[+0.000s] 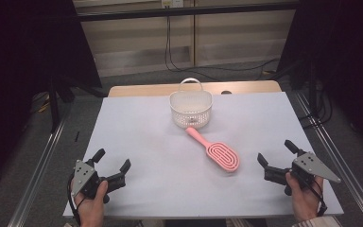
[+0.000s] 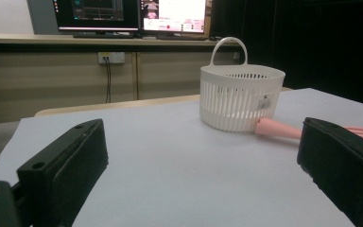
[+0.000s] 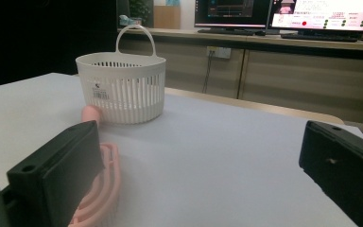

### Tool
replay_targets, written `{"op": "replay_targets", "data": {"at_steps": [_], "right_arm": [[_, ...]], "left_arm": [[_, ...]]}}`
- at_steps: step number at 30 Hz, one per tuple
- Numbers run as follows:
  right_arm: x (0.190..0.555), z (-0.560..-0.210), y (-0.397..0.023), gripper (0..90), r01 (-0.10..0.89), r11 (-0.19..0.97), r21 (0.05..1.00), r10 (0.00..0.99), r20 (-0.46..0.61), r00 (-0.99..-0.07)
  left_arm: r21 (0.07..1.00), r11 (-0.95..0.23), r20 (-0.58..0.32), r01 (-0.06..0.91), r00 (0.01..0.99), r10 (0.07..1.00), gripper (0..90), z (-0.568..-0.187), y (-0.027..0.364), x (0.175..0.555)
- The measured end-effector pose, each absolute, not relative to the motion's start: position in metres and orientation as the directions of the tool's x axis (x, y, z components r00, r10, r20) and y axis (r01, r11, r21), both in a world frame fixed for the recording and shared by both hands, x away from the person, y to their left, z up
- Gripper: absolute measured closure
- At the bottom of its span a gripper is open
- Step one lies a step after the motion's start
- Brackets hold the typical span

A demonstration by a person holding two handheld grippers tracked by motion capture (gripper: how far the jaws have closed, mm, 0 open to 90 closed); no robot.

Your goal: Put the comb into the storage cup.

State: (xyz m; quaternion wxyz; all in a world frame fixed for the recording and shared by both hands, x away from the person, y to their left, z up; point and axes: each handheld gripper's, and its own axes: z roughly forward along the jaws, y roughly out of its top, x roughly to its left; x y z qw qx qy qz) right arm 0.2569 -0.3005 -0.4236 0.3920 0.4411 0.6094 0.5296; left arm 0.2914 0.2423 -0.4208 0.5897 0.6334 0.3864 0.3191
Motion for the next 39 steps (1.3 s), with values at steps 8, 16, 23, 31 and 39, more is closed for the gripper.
{"op": "replay_targets", "data": {"at_steps": [8,16,23,31,39], "right_arm": [[0.258,-0.424,-0.302,0.0,0.129,0.055,0.990,0.952,-0.013,-0.306],[0.263,-0.425,-0.301,0.0,0.135,0.034,0.990,0.941,0.014,-0.339],[0.263,-0.424,-0.300,0.0,0.131,0.035,0.991,0.928,0.016,-0.373],[0.266,-0.423,-0.298,0.0,0.122,0.053,0.991,0.917,0.000,-0.398],[0.269,-0.420,-0.293,0.0,0.123,0.082,0.989,0.918,-0.027,-0.396]], "left_arm": [[0.993,-0.005,-0.053,0.114,0.497,0.866,2.6,-0.421,0.242,0.291],[0.992,-0.007,-0.054,0.122,0.486,0.872,2.6,-0.422,0.243,0.288],[0.994,-0.014,-0.043,0.112,0.484,0.874,2.6,-0.421,0.244,0.287],[0.991,-0.020,-0.046,0.129,0.488,0.872,2.6,-0.422,0.240,0.290],[0.992,-0.058,-0.005,0.110,0.502,0.865,2.6,-0.421,0.236,0.289]]}}
